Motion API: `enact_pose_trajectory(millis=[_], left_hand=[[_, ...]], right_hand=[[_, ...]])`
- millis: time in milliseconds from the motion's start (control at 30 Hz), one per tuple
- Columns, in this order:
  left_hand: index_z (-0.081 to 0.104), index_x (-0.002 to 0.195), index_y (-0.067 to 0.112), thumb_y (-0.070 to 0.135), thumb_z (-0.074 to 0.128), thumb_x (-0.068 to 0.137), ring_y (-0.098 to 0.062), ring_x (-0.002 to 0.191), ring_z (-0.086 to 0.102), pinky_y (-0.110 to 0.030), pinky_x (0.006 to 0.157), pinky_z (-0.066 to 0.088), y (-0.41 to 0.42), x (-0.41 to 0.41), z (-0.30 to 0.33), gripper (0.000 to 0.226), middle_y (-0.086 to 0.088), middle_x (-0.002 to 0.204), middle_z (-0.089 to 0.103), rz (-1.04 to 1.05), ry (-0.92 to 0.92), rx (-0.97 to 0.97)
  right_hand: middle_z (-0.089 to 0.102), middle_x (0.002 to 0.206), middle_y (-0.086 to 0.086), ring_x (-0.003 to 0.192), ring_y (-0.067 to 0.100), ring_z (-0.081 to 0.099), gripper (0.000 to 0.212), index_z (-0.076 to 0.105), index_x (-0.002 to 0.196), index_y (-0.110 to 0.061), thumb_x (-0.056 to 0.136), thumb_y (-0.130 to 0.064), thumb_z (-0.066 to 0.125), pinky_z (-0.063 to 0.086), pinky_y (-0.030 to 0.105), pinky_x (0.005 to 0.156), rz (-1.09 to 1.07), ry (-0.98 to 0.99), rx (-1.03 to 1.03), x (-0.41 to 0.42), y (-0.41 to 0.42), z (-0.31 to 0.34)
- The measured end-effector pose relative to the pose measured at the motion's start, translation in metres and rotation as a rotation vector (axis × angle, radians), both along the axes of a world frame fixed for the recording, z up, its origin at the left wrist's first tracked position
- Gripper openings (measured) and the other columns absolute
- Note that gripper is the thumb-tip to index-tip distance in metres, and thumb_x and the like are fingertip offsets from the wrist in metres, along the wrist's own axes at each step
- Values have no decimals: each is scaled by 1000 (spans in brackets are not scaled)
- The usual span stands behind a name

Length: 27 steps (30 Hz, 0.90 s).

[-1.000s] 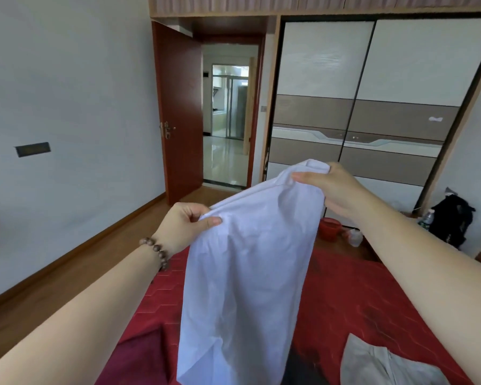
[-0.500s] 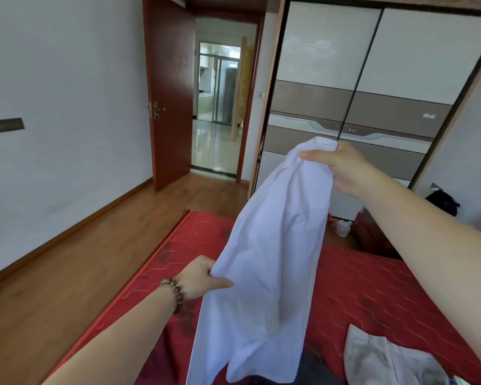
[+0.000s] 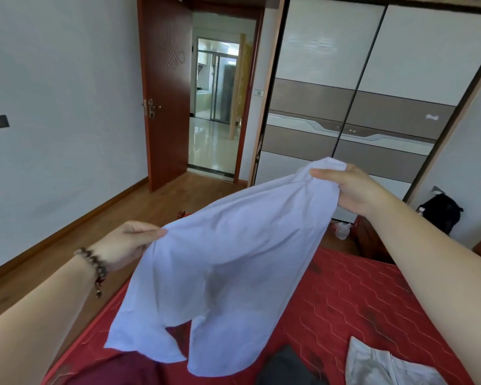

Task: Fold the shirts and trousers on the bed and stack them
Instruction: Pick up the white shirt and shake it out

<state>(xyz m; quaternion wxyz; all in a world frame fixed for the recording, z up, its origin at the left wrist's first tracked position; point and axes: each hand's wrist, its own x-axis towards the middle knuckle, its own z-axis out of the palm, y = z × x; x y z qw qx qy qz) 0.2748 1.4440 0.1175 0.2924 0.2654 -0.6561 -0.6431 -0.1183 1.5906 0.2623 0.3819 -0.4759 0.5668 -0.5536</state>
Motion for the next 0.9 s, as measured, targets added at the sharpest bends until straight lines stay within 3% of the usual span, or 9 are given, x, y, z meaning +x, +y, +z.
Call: enact_pose_trajectory(millis=[133, 200, 267, 333, 433, 567, 700, 833, 900], left_hand=[[75, 92, -4, 36, 81, 70, -30, 89, 71, -29, 74, 58, -29, 9, -6, 46, -27, 100, 70, 79, 65, 83], [75, 96, 0, 42, 84, 66, -37, 101, 67, -40, 91, 55, -53, 10, -17, 52, -23, 104, 70, 93, -63, 39], [78, 90, 9, 34, 78, 77, -31, 99, 68, -44, 98, 50, -79, 6, -28, 28, -13, 98, 74, 147, -260, -57], [79, 84, 15, 22, 71, 84, -23, 92, 71, -43, 97, 50, -110, 1, -36, 11, -5, 91, 76, 211, -378, -120], [78, 77, 22, 22, 70, 86, -20, 87, 69, -34, 85, 54, -152, -9, -34, 12, 2, 84, 75, 362, -474, -268], [65, 79, 33, 12, 71, 84, -17, 73, 65, -23, 63, 47, -186, -22, -6, 22, -1, 78, 71, 446, -371, -454], [72, 79, 24, 17, 68, 88, -15, 72, 65, -29, 68, 52, -190, -17, 17, 12, -1, 74, 72, 398, -310, -508], [74, 80, 14, 12, 67, 88, 4, 63, 63, -10, 57, 46, -164, -8, 17, 11, 13, 68, 72, 347, -266, -439], [76, 80, 14, 10, 69, 87, 1, 70, 65, -12, 63, 48, -152, -2, 2, 10, 10, 73, 74, 318, -280, -405]], right_hand=[[68, 107, 17, 95, 27, 66, 32, 69, 98, -8, 69, -18, 78, 48, 38, 85, 24, -23, 21, -5, -43, -15], [70, 104, 17, 94, 28, 66, 33, 69, 101, -5, 71, -14, 79, 49, 37, 83, 12, -30, 38, -8, -71, -27], [73, 99, 13, 92, 26, 68, 21, 70, 99, -4, 79, -8, 72, 54, 31, 77, 3, 5, 78, -7, -99, -40], [74, 95, 10, 89, 22, 69, 12, 71, 97, -6, 86, -6, 67, 55, 29, 74, 3, 43, 103, -3, -126, -52], [75, 87, 3, 76, 13, 69, 7, 72, 92, -11, 88, -10, 67, 52, 25, 66, -96, 170, 45, 6, -159, -56], [72, 101, 14, 85, 20, 66, 18, 72, 99, -6, 84, -15, 73, 51, 31, 77, -237, 221, -125, 8, -185, -36], [73, 94, 6, 86, 20, 66, 12, 71, 96, -6, 85, -11, 70, 52, 30, 75, -254, 193, -261, 11, -172, -16], [75, 89, -3, 86, 16, 68, 11, 71, 93, -12, 82, -14, 71, 53, 27, 74, -217, 178, -254, 24, -135, -22], [74, 92, 1, 88, 19, 67, 17, 72, 93, -11, 78, -19, 73, 53, 30, 78, -195, 205, -206, 32, -112, -38]])
